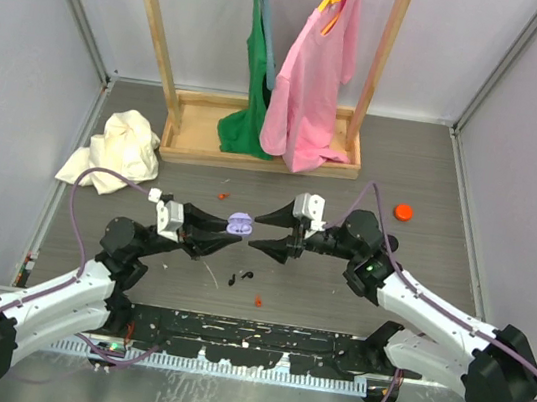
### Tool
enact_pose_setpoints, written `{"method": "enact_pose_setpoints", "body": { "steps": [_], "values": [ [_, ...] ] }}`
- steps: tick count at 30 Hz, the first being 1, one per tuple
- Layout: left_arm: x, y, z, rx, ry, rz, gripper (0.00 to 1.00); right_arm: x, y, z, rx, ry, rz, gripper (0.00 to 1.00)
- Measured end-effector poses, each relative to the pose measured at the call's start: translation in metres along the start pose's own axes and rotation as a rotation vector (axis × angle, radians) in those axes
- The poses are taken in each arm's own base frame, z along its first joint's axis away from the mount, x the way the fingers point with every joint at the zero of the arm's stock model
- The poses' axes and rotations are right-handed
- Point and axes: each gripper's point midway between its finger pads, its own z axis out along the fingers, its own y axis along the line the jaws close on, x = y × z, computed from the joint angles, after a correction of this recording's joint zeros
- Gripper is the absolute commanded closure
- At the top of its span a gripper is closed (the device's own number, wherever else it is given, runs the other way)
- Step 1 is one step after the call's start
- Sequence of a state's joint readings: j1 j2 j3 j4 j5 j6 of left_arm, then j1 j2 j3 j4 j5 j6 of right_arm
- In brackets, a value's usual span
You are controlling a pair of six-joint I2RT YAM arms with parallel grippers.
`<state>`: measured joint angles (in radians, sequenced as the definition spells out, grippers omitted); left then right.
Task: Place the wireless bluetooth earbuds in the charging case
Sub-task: Adjust the charging case.
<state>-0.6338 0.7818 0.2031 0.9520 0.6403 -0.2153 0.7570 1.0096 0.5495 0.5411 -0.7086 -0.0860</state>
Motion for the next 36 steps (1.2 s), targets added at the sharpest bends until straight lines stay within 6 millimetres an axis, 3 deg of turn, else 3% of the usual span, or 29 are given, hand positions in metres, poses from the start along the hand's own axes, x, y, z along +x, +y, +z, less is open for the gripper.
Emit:
{"method": "enact_pose_setpoints", "body": {
  "steps": [9, 25, 28, 34, 36],
  "values": [
    [-0.006, -0.004, 0.003, 0.031, -0.015, 0.004, 1.00, 0.004, 0.009, 0.009, -0.082, -0.021, 0.060, 0.54],
    [-0.017, -0.013, 0.005, 0.079, -0.044, -0.005, 1.00, -0.017, 0.016, 0.013, -0.151, -0.111, 0.090, 0.64],
    [-0.020, -0.015, 0.005, 0.085, -0.055, -0.005, 1.00, -0.018, 0.018, 0.014, -0.166, -0.120, 0.102, 0.71],
    [-0.024, -0.017, 0.006, 0.095, -0.068, -0.012, 1.00, -0.022, 0.019, 0.013, -0.181, -0.136, 0.105, 0.97],
    [-0.025, -0.017, 0.006, 0.092, -0.070, -0.015, 1.00, -0.022, 0.019, 0.012, -0.183, -0.136, 0.108, 0.99]
  ]
}}
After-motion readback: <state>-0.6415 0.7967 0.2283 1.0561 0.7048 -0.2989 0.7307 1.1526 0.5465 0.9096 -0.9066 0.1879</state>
